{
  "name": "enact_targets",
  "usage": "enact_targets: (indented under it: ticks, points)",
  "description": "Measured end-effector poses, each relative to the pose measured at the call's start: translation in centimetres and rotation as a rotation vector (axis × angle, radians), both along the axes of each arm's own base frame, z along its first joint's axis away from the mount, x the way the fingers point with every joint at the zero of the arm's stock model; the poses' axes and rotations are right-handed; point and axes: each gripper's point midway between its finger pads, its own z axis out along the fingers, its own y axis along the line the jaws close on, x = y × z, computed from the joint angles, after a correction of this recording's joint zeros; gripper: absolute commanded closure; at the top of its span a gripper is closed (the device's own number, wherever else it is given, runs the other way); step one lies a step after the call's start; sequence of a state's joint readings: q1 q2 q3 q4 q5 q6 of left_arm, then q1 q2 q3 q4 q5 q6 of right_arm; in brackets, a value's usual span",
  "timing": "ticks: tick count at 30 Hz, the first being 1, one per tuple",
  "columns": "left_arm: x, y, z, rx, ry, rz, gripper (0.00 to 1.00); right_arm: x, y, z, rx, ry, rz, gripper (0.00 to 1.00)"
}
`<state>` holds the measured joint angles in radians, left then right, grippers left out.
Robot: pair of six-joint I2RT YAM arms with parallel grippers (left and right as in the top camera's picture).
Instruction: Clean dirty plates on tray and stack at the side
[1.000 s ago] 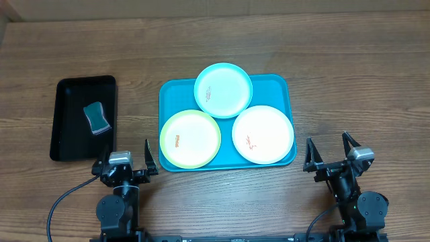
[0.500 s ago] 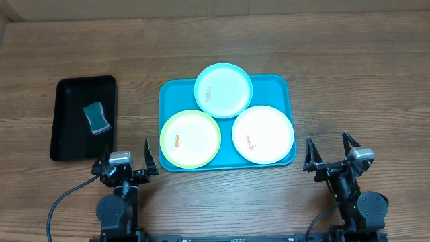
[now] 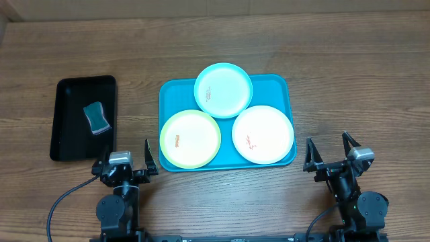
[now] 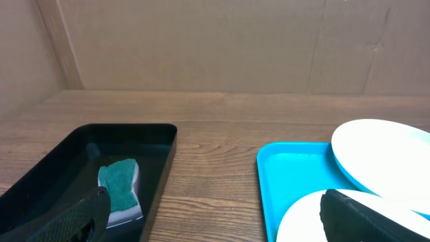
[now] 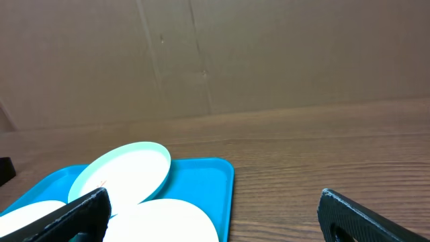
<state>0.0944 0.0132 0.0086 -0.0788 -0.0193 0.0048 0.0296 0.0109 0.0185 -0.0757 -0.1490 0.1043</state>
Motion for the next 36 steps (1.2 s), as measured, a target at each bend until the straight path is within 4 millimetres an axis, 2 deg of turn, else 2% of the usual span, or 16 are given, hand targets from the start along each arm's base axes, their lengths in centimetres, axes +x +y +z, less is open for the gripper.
enact_targets:
  ticks: [32, 36]
  points:
    - [0.0, 0.0, 0.0, 0.0, -0.001, 0.0, 0.0, 0.0, 0.0, 0.0, 0.0, 0.0, 0.0, 0.0]
    - [0.1, -0.8, 1.2, -0.034, -0.054, -0.045, 0.0, 0.0, 0.0, 0.0, 0.0, 0.0, 0.0, 0.0]
